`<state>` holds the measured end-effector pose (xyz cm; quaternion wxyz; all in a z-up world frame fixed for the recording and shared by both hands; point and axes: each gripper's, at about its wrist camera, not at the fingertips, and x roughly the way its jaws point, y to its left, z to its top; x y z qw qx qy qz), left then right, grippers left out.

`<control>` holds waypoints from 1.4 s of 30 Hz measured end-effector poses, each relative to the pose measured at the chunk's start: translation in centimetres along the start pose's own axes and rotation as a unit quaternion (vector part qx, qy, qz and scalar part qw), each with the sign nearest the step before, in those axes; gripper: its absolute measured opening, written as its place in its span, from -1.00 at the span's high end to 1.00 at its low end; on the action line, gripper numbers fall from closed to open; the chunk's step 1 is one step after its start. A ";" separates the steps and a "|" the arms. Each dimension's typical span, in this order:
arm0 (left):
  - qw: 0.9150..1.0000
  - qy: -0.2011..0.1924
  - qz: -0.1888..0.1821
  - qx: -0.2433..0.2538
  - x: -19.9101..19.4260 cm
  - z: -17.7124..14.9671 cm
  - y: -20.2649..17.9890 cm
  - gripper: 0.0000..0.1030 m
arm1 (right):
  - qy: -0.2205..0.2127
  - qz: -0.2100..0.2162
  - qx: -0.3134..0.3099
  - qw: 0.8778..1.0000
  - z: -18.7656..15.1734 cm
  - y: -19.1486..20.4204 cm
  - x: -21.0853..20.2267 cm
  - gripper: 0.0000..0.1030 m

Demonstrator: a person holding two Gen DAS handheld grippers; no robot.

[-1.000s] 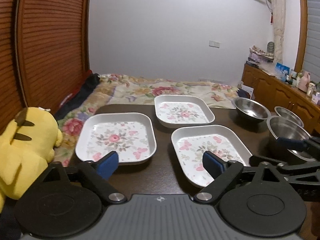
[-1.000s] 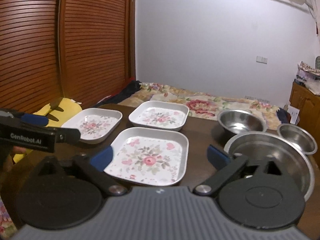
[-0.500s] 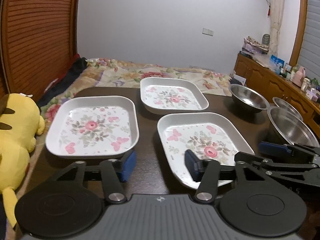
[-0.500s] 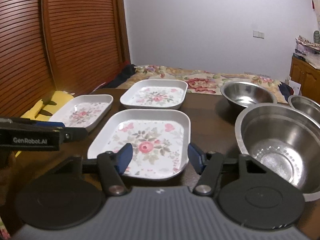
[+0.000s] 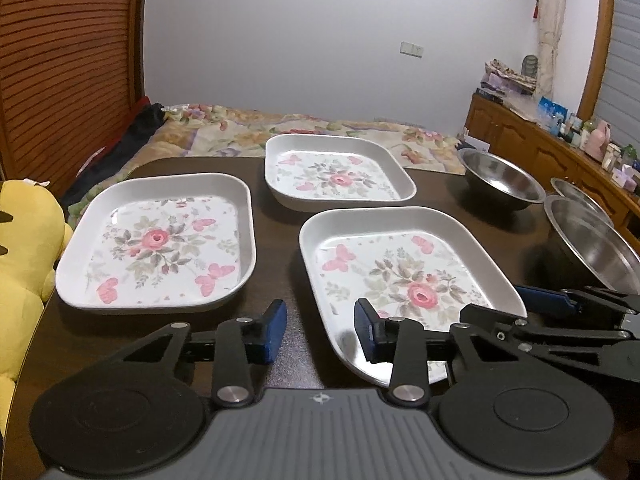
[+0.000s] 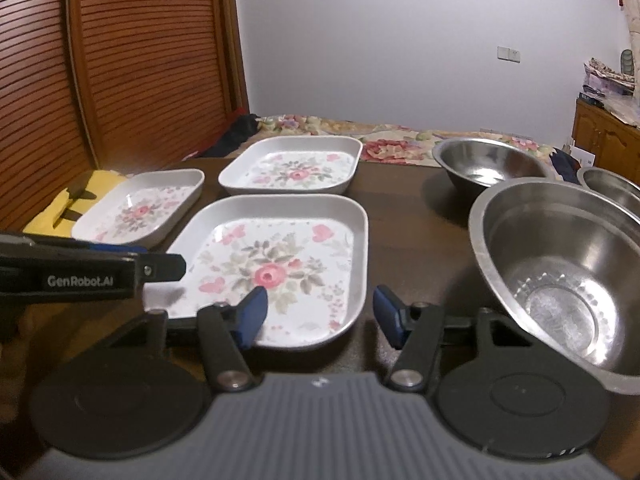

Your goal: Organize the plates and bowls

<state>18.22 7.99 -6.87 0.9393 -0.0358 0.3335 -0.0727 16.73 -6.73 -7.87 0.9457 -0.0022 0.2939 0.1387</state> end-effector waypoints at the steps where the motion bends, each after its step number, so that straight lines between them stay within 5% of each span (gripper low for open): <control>1: 1.000 0.001 0.000 -0.001 0.1 0.0 0.1 0.37 | 0.002 -0.001 0.002 1.000 0.0 -0.1 0.2 -0.11; 6: 1.000 -0.001 0.000 -0.007 0.4 0.2 0.4 0.64 | 0.008 0.000 0.015 1.000 0.2 -0.4 0.9 0.08; 16: 1.000 0.007 -0.028 -0.012 1.0 0.1 0.6 0.71 | 0.004 0.001 0.037 0.999 0.3 -1.5 1.3 0.46; 28: 0.999 0.009 -0.032 -0.004 -0.7 -0.5 0.9 0.76 | 0.000 0.039 0.081 0.996 0.0 -3.1 0.7 0.69; 42: 0.999 -0.020 -0.037 0.005 -7.0 -3.9 0.8 0.74 | -0.017 0.098 0.081 0.992 -2.2 -2.8 -3.6 0.69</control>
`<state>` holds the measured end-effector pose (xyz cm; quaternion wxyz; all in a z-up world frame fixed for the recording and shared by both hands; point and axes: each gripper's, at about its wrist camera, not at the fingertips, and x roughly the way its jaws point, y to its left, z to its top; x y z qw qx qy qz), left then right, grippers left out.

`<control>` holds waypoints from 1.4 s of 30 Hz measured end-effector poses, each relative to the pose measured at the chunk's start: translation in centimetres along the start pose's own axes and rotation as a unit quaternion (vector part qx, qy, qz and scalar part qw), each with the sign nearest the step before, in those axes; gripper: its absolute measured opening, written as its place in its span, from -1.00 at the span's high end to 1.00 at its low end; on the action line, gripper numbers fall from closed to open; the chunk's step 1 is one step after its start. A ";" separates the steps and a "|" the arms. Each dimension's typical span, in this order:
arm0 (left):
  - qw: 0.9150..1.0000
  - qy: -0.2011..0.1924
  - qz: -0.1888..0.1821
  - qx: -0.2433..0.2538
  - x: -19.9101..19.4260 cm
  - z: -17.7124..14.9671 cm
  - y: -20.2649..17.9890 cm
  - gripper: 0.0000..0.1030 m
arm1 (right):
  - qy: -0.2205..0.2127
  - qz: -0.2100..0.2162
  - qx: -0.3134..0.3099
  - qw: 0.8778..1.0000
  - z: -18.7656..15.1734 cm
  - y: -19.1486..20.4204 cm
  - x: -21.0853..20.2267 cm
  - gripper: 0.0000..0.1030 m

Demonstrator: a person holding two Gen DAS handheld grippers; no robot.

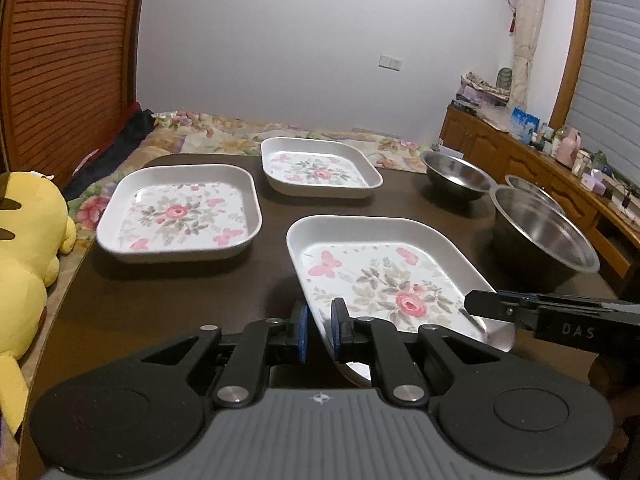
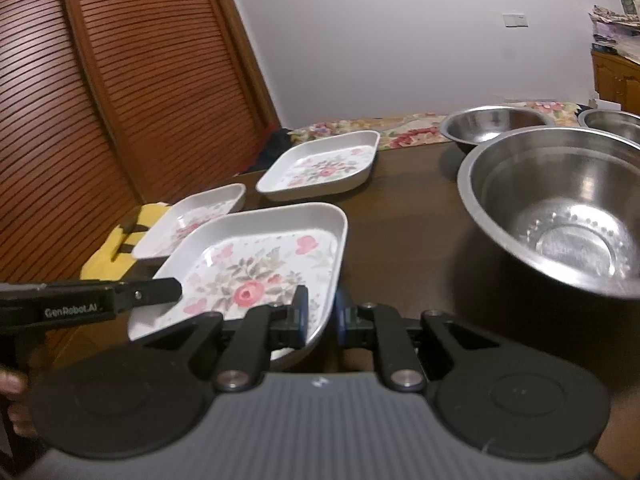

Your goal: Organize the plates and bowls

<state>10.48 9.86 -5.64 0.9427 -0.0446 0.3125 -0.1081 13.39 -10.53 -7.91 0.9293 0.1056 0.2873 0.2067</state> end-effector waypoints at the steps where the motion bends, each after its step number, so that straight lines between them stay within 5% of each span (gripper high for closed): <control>1: 1.000 0.001 0.001 0.002 -0.3 -0.3 0.0 0.73 | 0.001 0.003 0.001 1.000 -0.2 0.1 -0.3 0.69; 15: 1.000 0.014 0.023 -0.004 -2.5 -3.4 1.1 0.74 | 0.019 0.028 -0.032 0.999 -2.9 2.4 -2.0 0.69; 42: 0.999 0.009 0.031 -0.036 -2.0 -3.3 2.3 0.74 | 0.030 0.045 -0.057 0.997 -3.4 3.3 -2.1 0.57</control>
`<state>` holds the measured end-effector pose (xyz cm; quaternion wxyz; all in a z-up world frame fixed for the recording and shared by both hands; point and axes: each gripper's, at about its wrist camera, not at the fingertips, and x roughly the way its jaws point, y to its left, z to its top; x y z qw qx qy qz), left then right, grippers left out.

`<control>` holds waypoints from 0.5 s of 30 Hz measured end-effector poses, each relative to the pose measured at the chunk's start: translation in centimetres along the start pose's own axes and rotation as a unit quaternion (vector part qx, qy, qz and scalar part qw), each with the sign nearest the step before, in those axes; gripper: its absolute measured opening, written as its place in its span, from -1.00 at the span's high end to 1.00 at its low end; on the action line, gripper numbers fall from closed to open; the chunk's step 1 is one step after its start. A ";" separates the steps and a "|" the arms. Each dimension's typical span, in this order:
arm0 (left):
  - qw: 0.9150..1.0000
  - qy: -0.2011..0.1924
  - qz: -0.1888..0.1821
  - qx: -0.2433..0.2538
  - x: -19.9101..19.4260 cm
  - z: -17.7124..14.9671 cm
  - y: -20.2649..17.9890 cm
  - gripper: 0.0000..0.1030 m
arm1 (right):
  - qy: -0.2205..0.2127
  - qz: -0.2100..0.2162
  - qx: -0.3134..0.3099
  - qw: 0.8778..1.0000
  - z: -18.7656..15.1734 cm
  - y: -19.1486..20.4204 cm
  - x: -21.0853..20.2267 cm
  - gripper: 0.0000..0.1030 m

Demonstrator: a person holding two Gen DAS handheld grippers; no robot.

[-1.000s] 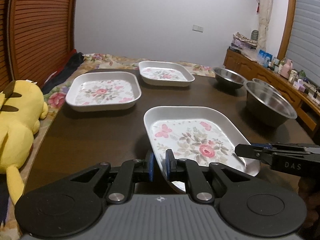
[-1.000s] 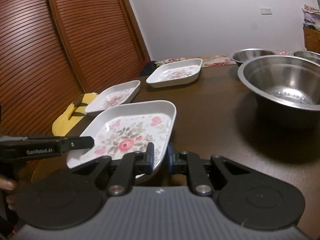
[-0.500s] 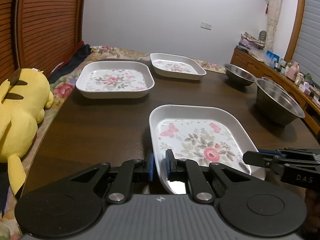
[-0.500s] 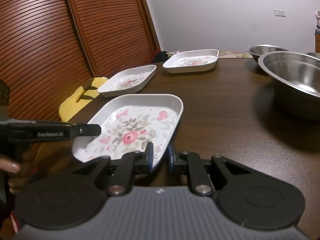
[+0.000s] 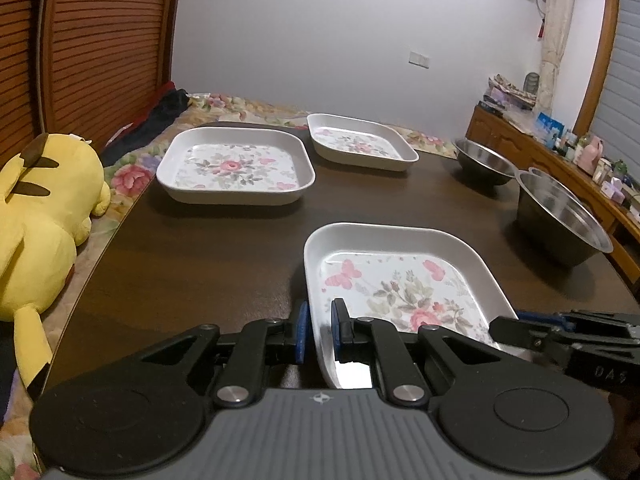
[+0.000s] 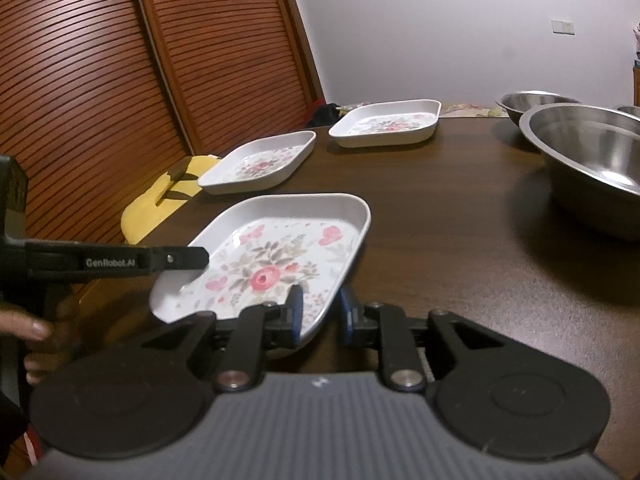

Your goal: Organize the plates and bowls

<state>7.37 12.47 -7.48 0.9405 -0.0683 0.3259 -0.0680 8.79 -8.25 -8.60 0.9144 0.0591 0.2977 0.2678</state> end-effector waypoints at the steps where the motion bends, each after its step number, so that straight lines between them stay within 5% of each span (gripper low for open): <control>1: 1.000 -0.001 0.000 0.000 -0.1 0.1 0.0 0.74 | 0.000 0.001 0.004 1.000 0.0 -0.1 0.0 0.57; 15: 0.999 -0.031 0.006 0.012 -1.4 2.8 0.1 0.73 | -0.047 -0.016 -0.012 0.999 3.3 -1.0 -2.4 0.56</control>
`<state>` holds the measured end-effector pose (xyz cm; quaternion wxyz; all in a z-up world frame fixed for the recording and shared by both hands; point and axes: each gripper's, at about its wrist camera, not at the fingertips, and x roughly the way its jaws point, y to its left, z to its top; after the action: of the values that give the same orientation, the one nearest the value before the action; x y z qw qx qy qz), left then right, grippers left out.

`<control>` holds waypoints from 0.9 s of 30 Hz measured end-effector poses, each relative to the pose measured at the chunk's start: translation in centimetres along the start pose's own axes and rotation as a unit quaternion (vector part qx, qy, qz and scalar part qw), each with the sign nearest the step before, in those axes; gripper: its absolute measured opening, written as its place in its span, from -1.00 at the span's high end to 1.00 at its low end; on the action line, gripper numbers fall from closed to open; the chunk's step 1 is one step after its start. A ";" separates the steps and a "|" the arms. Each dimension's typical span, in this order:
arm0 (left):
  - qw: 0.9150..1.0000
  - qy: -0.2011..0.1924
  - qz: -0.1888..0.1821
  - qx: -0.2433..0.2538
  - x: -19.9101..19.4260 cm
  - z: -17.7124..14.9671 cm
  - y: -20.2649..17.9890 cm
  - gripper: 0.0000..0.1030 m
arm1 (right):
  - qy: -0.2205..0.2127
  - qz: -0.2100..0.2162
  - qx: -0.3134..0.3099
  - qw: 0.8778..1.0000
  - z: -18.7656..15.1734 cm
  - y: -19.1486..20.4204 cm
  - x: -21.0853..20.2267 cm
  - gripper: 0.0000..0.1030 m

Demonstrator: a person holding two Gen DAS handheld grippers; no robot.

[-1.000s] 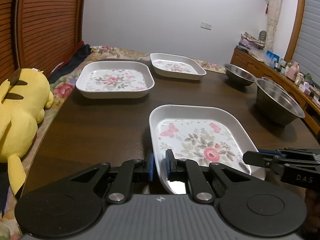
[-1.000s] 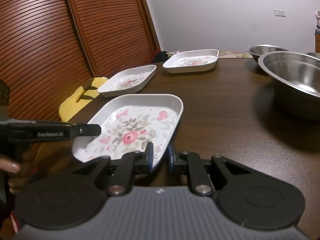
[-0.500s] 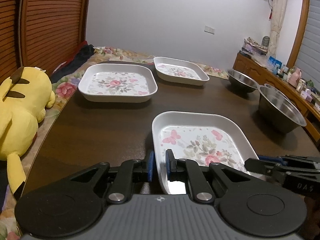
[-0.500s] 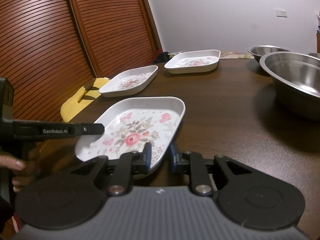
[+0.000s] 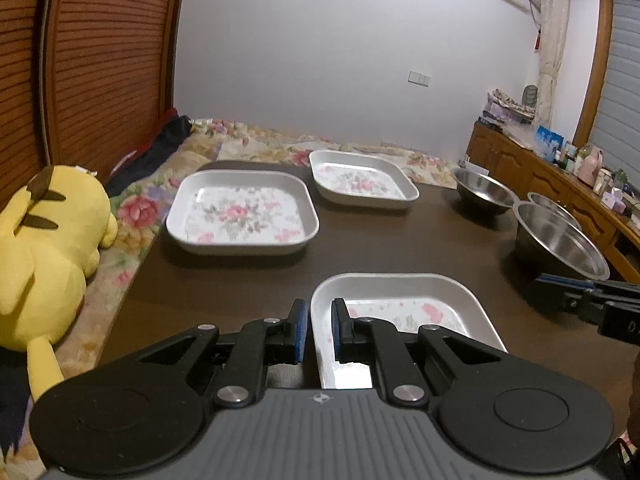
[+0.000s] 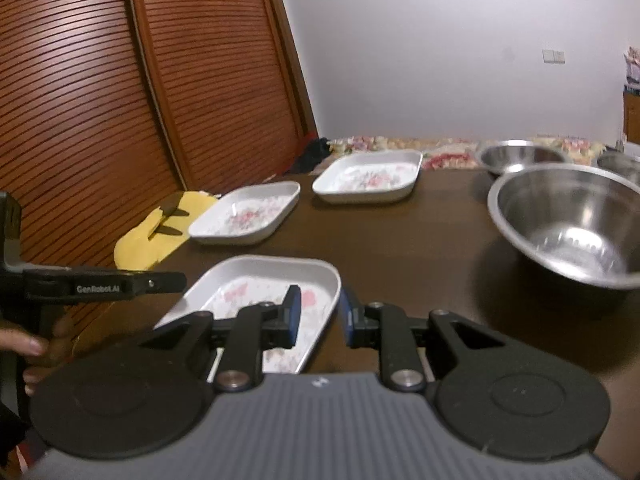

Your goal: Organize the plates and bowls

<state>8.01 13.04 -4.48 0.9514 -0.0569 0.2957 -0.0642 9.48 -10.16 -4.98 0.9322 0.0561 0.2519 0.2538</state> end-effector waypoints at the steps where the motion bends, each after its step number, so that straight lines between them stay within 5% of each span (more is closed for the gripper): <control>1: 1.000 -0.001 0.000 0.002 0.0 0.2 0.0 0.72 | -0.003 0.000 -0.003 1.000 0.3 0.0 -0.1 0.56; 12: 1.000 -0.006 0.021 0.023 1.5 2.5 2.1 0.39 | -0.007 0.022 -0.037 0.999 3.6 0.9 1.3 0.44; 21: 0.999 -0.007 0.042 0.023 3.3 4.8 5.3 0.29 | 0.009 0.061 -0.065 0.996 6.5 2.7 5.2 0.44; 27: 0.999 -0.004 0.048 0.022 5.2 6.1 7.4 0.24 | 0.034 0.075 -0.082 0.993 7.7 3.9 7.9 0.25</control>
<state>16.41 19.99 -3.42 0.9555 -0.0223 0.2932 -0.0249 17.47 -2.62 -0.85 0.9029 -0.0107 0.2572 0.3443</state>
